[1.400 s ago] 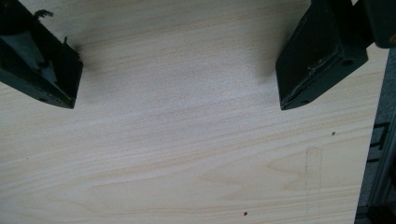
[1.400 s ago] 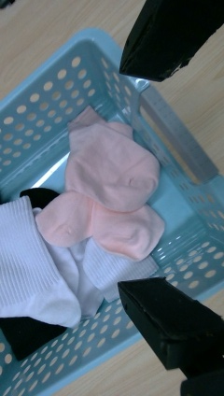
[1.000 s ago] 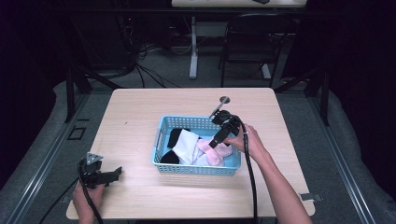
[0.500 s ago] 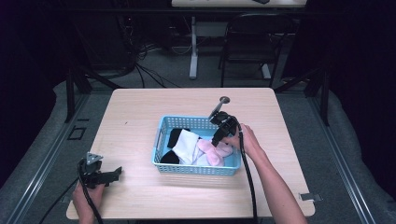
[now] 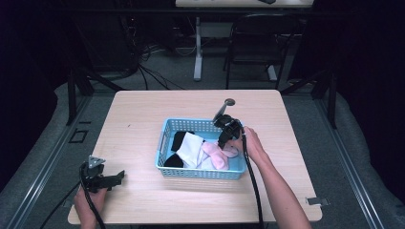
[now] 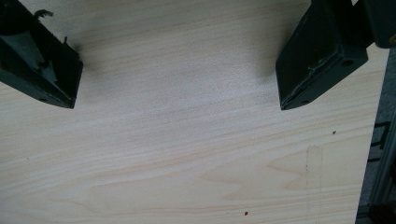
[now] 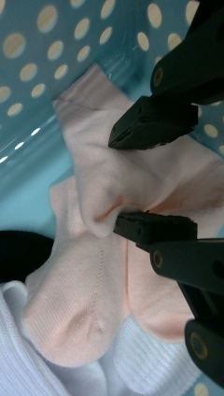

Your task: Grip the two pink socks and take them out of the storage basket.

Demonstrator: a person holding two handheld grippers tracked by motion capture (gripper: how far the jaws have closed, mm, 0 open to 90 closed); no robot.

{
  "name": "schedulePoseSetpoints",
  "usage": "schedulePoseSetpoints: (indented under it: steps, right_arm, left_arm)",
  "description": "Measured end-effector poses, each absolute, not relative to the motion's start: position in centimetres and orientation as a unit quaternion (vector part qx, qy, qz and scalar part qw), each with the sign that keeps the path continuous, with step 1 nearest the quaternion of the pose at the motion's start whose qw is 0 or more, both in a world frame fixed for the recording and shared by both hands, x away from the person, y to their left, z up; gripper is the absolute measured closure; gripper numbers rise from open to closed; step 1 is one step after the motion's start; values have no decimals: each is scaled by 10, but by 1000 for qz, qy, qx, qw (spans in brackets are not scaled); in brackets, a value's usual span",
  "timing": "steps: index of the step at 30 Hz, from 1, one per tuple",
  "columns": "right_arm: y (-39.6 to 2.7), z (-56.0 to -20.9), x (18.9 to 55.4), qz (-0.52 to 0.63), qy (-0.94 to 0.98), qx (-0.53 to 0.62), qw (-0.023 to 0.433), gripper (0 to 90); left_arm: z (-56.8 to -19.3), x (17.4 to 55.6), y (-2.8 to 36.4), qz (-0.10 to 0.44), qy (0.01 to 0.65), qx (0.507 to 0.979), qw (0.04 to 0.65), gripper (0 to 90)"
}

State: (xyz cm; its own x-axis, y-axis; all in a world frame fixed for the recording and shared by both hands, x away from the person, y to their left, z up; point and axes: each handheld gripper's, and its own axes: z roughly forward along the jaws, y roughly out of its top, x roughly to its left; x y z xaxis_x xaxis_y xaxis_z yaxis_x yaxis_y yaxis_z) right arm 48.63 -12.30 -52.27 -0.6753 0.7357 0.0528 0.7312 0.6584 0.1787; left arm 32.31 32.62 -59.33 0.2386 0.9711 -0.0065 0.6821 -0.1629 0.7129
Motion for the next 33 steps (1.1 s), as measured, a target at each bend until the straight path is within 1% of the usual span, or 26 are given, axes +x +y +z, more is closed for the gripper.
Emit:
schedulePoseSetpoints:
  steps: [5, 6, 7, 8, 9, 11, 14, 16, 18, 20, 22, 23, 27, 29, 33]
  right_arm:
    - [-121, -526, 487, 84, 911, 404, 1, 717]
    - [-121, -526, 487, 84, 911, 404, 1, 717]
    - [-121, -527, 487, 84, 911, 403, 1, 772]
    - [-121, -527, 487, 84, 911, 403, 1, 772]
    - [-122, -526, 487, 79, 913, 400, -1, 814]
    - [-123, -525, 485, 87, 910, 405, -3, 844]
    - [-125, -520, 484, 84, 914, 397, 1, 852]
    - [-128, -512, 480, 106, 908, 405, 6, 855]
    - [-130, -507, 480, 106, 911, 398, 1, 856]
    - [-132, -491, 477, 108, 912, 396, 10, 857]
    - [-133, -486, 475, 118, 911, 394, 13, 857]
    - [-134, -472, 471, 120, 913, 389, 18, 858]
    - [-136, -460, 470, 140, 907, 397, 12, 859]
    - [-133, -450, 464, 135, 909, 393, 24, 859]
    - [-128, -442, 455, 141, 911, 386, 27, 859]
  left_arm:
    - [-593, 323, 326, 236, 570, 725, 306, 6]
    - [-593, 323, 326, 236, 570, 725, 306, 6]
    - [-593, 323, 326, 236, 570, 725, 306, 6]
    - [-593, 323, 326, 236, 570, 725, 306, 6]
    - [-593, 323, 326, 236, 570, 726, 306, 6]
    - [-593, 323, 326, 236, 570, 725, 306, 6]
    - [-593, 324, 326, 236, 569, 726, 306, 6]
    - [-593, 324, 327, 236, 568, 727, 306, 6]
    - [-593, 324, 327, 236, 568, 727, 306, 6]
    - [-593, 324, 326, 236, 568, 727, 306, 6]
    - [-593, 324, 326, 236, 568, 727, 306, 6]
    - [-593, 324, 326, 237, 569, 726, 306, 6]
    - [-593, 324, 326, 236, 569, 726, 306, 5]
    - [-593, 324, 326, 236, 569, 726, 306, 5]
    - [-593, 324, 326, 236, 569, 726, 306, 6]
